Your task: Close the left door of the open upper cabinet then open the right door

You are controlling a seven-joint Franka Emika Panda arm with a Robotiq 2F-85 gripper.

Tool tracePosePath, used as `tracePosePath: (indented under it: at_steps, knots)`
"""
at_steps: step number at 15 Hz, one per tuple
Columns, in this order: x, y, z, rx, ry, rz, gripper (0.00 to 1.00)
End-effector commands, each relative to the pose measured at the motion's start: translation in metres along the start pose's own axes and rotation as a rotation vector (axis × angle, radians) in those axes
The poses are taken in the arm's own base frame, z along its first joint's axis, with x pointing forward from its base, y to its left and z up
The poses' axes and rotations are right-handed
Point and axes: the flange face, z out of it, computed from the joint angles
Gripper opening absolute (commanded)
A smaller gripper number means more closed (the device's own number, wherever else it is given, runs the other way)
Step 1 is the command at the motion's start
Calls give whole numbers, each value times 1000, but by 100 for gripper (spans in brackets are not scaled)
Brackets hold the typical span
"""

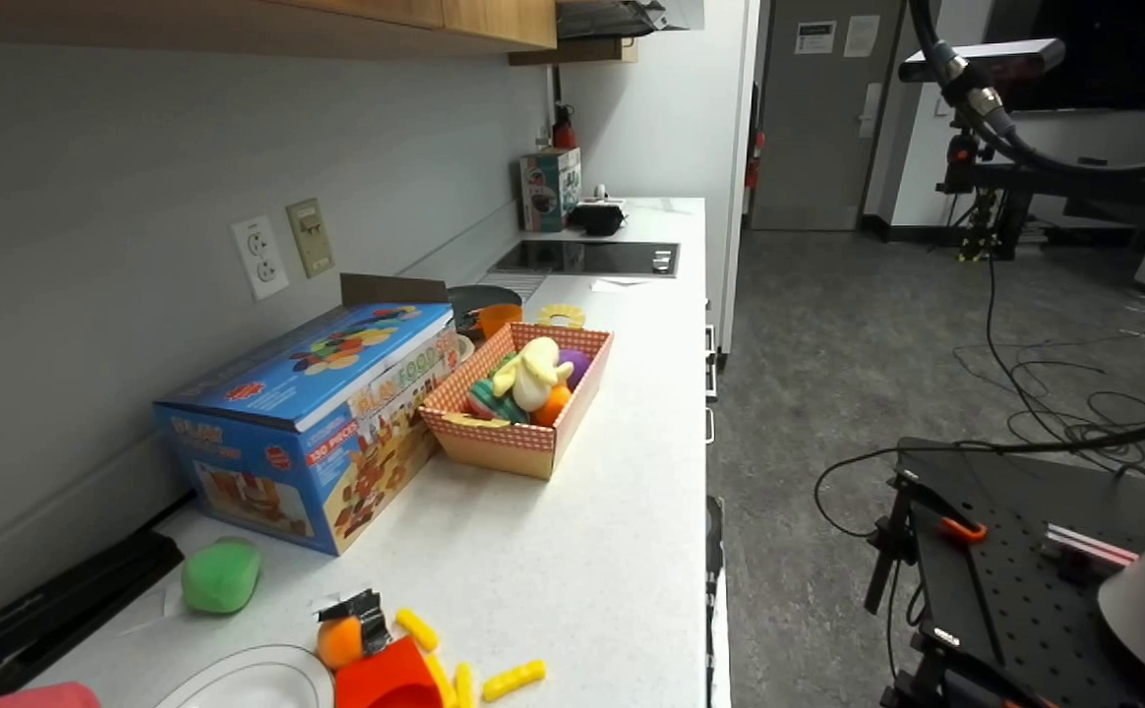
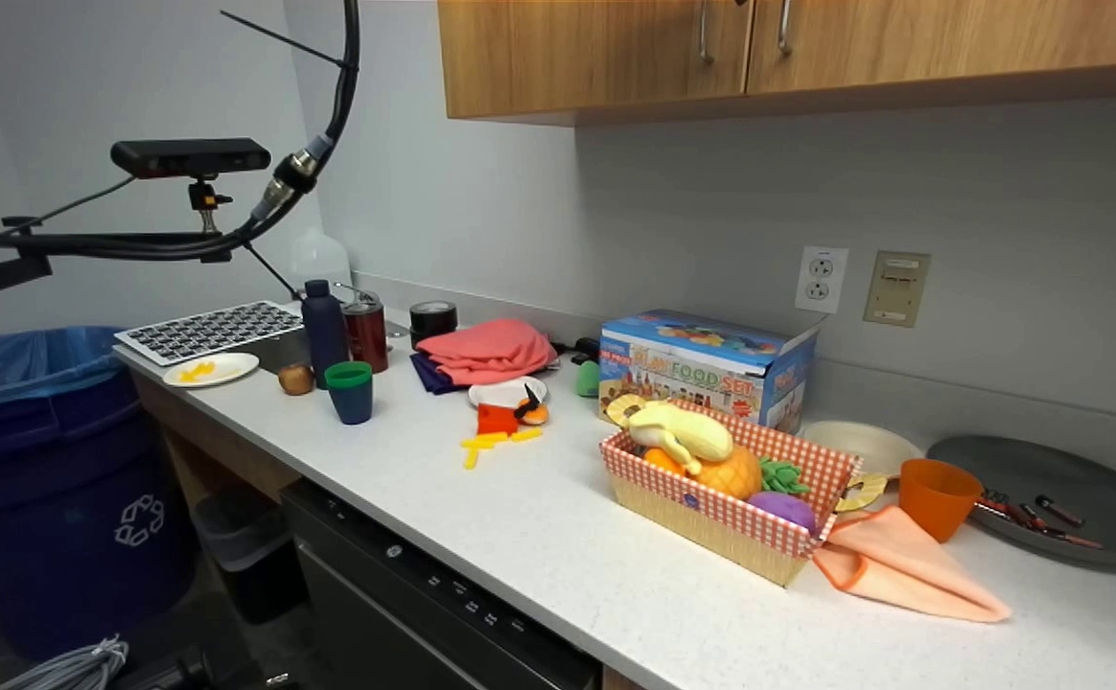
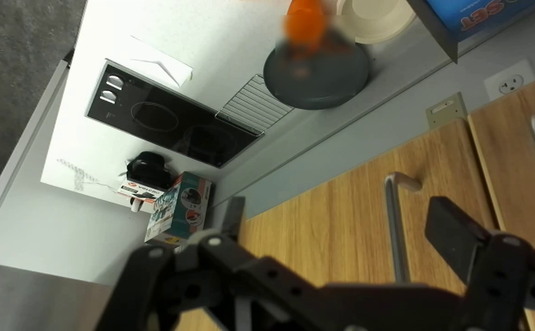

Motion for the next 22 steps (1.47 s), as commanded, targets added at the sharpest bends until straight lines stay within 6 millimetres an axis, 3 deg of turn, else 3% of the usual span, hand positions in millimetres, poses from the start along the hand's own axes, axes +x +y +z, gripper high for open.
tracePosePath:
  at_steps: [1, 7, 9, 16, 22]
  knots:
    - [-11, 18, -9, -38, -25, -38, 100]
    - [-37, 68, -15, -144, -87, -105, 100]
    - [-38, 75, -20, -117, -50, -120, 100]
    - [1, 61, -23, 65, 225, -69, 100]
    - [7, 36, -13, 198, 265, -66, 100]
